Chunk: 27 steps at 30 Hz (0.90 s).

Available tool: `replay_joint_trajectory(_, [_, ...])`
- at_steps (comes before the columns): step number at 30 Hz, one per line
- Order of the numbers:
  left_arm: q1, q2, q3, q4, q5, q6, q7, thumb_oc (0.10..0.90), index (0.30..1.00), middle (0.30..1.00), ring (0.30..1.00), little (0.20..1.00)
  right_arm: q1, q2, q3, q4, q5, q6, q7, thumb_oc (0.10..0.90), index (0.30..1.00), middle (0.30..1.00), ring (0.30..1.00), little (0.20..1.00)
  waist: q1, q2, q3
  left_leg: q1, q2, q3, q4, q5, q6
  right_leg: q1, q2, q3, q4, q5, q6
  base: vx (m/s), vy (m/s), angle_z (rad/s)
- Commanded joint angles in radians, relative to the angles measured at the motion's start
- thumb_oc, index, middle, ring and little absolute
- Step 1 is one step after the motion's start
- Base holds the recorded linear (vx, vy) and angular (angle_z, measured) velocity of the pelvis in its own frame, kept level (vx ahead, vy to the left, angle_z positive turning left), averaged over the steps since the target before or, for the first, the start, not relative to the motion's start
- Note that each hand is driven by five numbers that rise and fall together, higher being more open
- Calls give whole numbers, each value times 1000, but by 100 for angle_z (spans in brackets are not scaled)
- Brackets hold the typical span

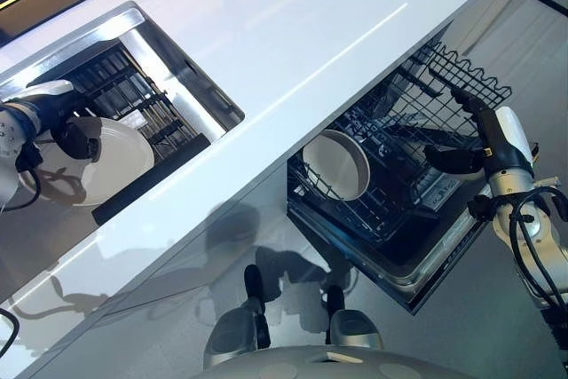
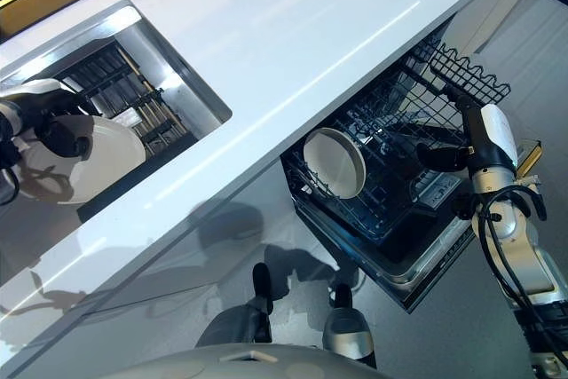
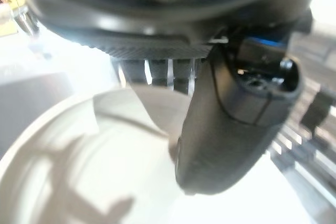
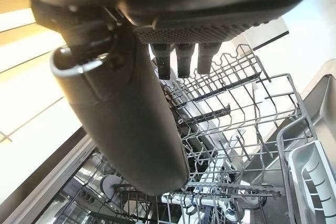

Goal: Pick up plates and place into dishwasher.

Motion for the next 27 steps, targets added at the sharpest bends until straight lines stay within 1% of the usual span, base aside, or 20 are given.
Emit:
replay_joint_trajectory(1, [25, 40, 70, 38, 66, 7, 28, 100, 300, 300, 300, 200, -18, -54, -70, -95, -21, -48, -51, 800, 900, 900, 900, 900, 18, 15, -147, 93, -44, 23, 2, -162, 2, -100, 28, -3, 14, 101, 59, 0, 0, 0])
replay_joint_trajectory(7, [16, 51, 74, 38, 52, -8, 70, 100, 300, 300, 300, 200, -19, -59, -73, -92, -17, -49, -44, 800, 900, 900, 900, 900, 18, 13, -150, 92, -43, 24, 2, -162, 1, -100, 29, -3, 12, 100, 58, 0, 0, 0])
replay_joint_trajectory(14, [2, 74, 78, 18, -5, -35, 166, 100, 300, 300, 300, 200, -22, -71, -73, -95, 0, -46, -34, 800, 900, 900, 900, 900, 17, 12, -155, 93, -44, 21, 2, -164, 0, -97, 30, -4, 11, 98, 56, -5, -1, 0])
replay_joint_trajectory(15, [0, 74, 78, 15, -12, -36, 176, 100, 300, 300, 300, 200, -23, -71, -71, -96, 0, -46, -35, 800, 900, 900, 900, 900, 17, 11, -153, 89, -44, 23, 2, -154, 0, -103, 30, -4, 14, 106, 54, -37, -6, 0])
replay_joint_trajectory(19, [-23, 85, 82, -22, -60, -65, 293, 100, 300, 300, 300, 200, -29, -73, -60, -96, 7, -44, -37, 800, 900, 900, 900, 900, 17, 11, -159, 94, -45, 20, 2, -165, -1, -97, 30, -3, 12, 97, 55, 18, -5, 0])
replay_joint_trajectory(22, [-46, 105, 89, -42, -140, -99, 395, 100, 300, 300, 300, 200, -37, -77, -55, -93, 19, -51, -46, 800, 900, 900, 900, 900, 17, 12, -160, 95, -45, 21, 2, -166, -2, -96, 29, -2, 12, 97, 55, 0, 0, 0])
replay_joint_trajectory(25, [-87, 124, 95, -74, -254, -136, 527, 100, 300, 300, 300, 200, -43, -76, -50, -92, 63, -79, -61, 800, 900, 900, 900, 900, 15, 13, -166, 95, -45, 21, 2, -167, -4, -94, 30, -1, 11, 97, 54, -14, -1, 0])
replay_joint_trajectory(26, [-93, 126, 93, -74, -262, -135, 534, 100, 300, 300, 300, 200, -43, -76, -51, -92, 69, -84, -63, 800, 900, 900, 900, 900, 15, 12, -164, 92, -45, 23, 2, -157, -3, -99, 29, -2, 14, 105, 52, -44, 0, 0])
replay_joint_trajectory(27, [-107, 128, 100, -84, -301, -149, 581, 100, 300, 300, 300, 200, -40, -71, -54, -96, 97, -101, -65, 800, 900, 900, 900, 900, 14, 11, -166, 92, -45, 24, 2, -157, -4, -100, 29, -2, 14, 105, 51, 0, 0, 0])
